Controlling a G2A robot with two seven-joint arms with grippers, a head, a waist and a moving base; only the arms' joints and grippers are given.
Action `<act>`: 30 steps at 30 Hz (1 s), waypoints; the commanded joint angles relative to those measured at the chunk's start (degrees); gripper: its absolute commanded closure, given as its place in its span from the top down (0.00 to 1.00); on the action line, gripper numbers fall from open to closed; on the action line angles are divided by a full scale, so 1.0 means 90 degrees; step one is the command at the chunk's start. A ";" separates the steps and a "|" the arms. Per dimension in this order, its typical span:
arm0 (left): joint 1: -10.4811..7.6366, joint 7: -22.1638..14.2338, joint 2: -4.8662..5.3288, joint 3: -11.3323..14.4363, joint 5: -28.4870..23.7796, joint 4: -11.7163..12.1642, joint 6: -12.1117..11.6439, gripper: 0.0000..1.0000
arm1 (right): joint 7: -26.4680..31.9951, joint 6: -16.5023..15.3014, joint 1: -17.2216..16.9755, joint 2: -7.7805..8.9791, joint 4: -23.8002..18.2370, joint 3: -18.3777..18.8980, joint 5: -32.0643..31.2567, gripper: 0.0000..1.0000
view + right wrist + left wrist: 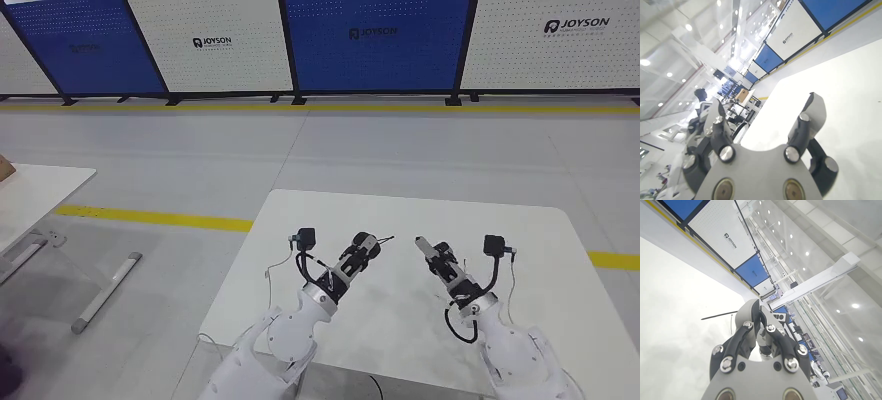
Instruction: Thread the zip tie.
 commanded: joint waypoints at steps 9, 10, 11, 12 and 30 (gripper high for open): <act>0.0049 0.0079 0.0002 -0.0142 -0.0178 0.0103 0.0114 0.00 | 0.0178 -0.0194 -0.0492 0.0106 -0.0258 0.0805 0.1180 1.00; 0.0049 0.0079 0.0002 -0.0142 -0.0178 0.0103 0.0114 0.00 | 0.0178 -0.0194 -0.0492 0.0106 -0.0258 0.0805 0.1180 1.00; 0.0049 0.0079 0.0002 -0.0142 -0.0178 0.0103 0.0114 0.00 | 0.0178 -0.0194 -0.0492 0.0106 -0.0258 0.0805 0.1180 1.00; 0.0049 0.0079 0.0002 -0.0142 -0.0178 0.0103 0.0114 0.00 | 0.0178 -0.0194 -0.0492 0.0106 -0.0258 0.0805 0.1180 1.00; -0.0189 0.1701 -0.0154 -0.0206 -0.0425 0.0574 0.0438 0.00 | -0.0972 -0.0194 -0.0738 0.0019 -0.0267 0.1244 0.2817 1.00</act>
